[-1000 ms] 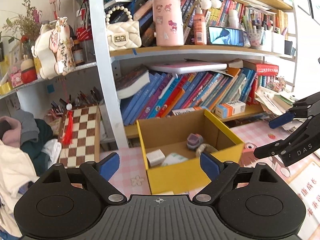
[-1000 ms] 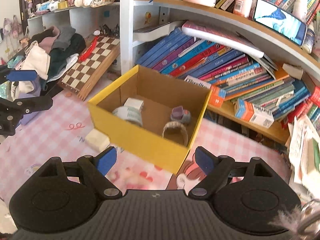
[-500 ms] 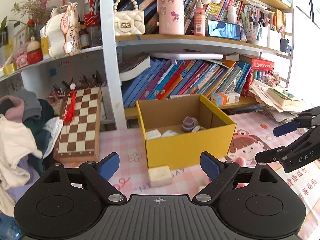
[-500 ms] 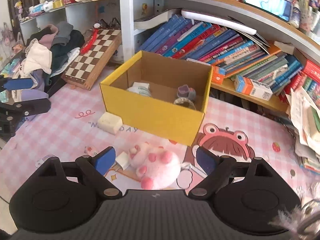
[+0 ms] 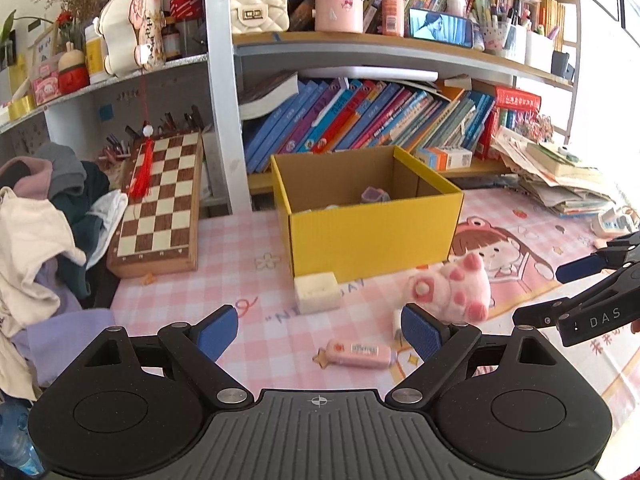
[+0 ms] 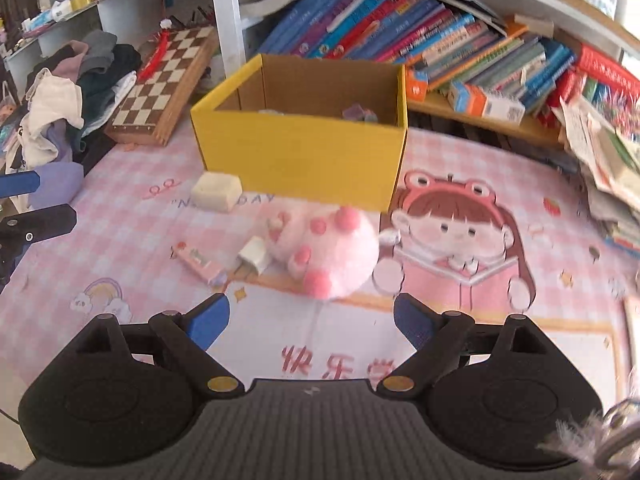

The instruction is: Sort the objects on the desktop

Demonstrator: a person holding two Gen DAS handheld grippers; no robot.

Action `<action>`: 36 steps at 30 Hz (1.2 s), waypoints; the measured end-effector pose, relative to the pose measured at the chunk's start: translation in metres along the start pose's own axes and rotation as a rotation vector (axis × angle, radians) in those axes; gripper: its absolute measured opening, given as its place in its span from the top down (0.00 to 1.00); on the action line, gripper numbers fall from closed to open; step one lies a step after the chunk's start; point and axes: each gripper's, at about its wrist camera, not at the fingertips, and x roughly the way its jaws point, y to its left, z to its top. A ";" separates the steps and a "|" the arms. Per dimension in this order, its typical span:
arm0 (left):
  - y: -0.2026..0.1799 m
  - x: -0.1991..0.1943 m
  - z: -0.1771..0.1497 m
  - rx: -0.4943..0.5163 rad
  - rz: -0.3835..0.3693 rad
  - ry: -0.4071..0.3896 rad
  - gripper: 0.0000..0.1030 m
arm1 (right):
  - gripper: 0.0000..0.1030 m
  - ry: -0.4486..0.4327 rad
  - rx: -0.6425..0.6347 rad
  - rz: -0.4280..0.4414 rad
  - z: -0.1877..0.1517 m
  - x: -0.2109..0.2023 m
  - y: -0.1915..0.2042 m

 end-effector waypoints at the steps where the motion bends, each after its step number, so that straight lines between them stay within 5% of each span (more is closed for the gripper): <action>1: 0.000 0.000 -0.002 0.002 -0.001 0.003 0.12 | 0.13 0.004 0.005 -0.002 -0.002 0.000 0.001; 36: -0.015 0.001 -0.056 -0.037 -0.034 0.128 0.12 | 0.13 0.041 0.054 -0.036 -0.071 0.006 0.044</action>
